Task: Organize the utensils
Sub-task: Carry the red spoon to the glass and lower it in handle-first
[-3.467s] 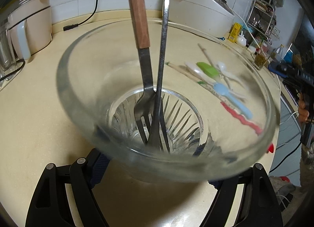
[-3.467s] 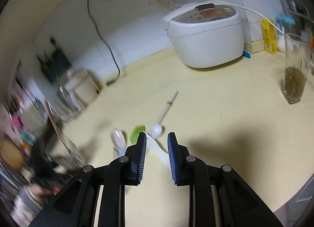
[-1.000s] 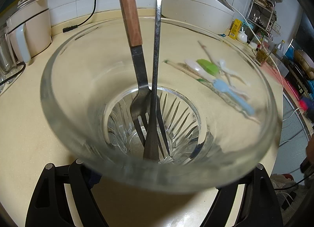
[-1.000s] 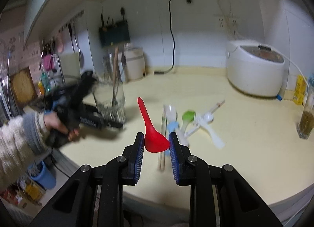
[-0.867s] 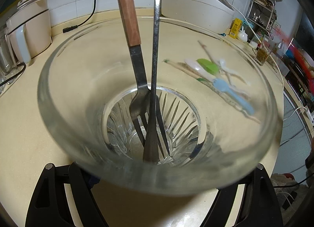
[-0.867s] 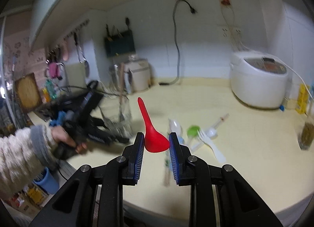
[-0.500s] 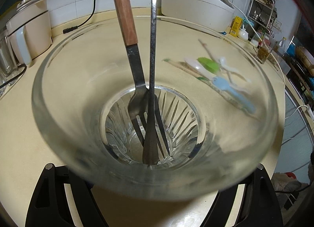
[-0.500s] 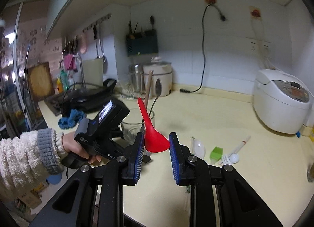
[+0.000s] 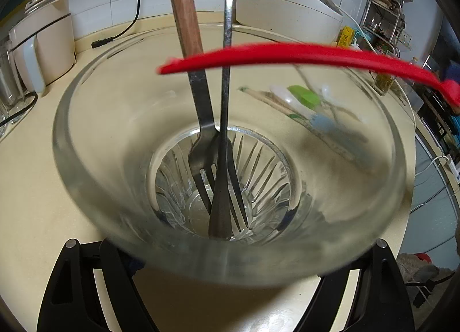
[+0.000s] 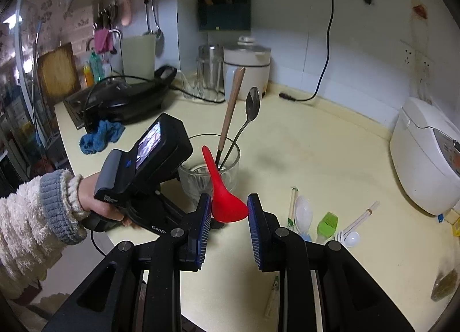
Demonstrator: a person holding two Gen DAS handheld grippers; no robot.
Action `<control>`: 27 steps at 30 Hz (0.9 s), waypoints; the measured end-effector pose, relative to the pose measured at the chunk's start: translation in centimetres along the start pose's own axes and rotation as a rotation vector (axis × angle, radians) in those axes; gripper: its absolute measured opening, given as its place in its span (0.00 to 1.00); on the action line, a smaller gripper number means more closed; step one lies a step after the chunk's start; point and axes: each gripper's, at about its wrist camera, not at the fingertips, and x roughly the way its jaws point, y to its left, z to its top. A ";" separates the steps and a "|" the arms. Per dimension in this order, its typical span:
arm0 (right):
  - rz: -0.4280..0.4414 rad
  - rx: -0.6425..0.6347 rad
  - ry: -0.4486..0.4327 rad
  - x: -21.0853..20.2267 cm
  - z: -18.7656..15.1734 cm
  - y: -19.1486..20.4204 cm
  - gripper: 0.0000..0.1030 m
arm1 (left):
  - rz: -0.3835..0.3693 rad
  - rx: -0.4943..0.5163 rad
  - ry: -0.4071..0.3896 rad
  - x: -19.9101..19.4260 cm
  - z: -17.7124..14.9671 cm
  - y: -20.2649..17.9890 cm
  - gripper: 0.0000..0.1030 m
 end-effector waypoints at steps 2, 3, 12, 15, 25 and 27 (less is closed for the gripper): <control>0.004 -0.016 0.027 0.4 1.0 0.0 0.25 | -0.002 -0.001 0.000 0.0 0.0 0.1 0.84; -0.007 -0.035 0.045 0.6 1.4 0.1 0.25 | -0.004 -0.002 0.000 0.0 0.1 0.1 0.84; -0.040 -0.168 0.199 3.9 3.6 0.4 0.25 | -0.003 0.006 0.003 0.0 0.1 0.1 0.86; -0.029 -0.169 0.196 3.9 4.7 0.3 0.25 | -0.007 0.003 0.002 0.0 0.1 0.1 0.86; 0.018 -0.141 0.161 4.1 7.8 0.8 0.25 | -0.009 0.002 0.002 0.1 0.1 -0.1 0.86; 0.027 -0.132 0.155 4.3 8.5 0.9 0.25 | -0.012 -0.001 0.001 0.0 0.1 0.0 0.86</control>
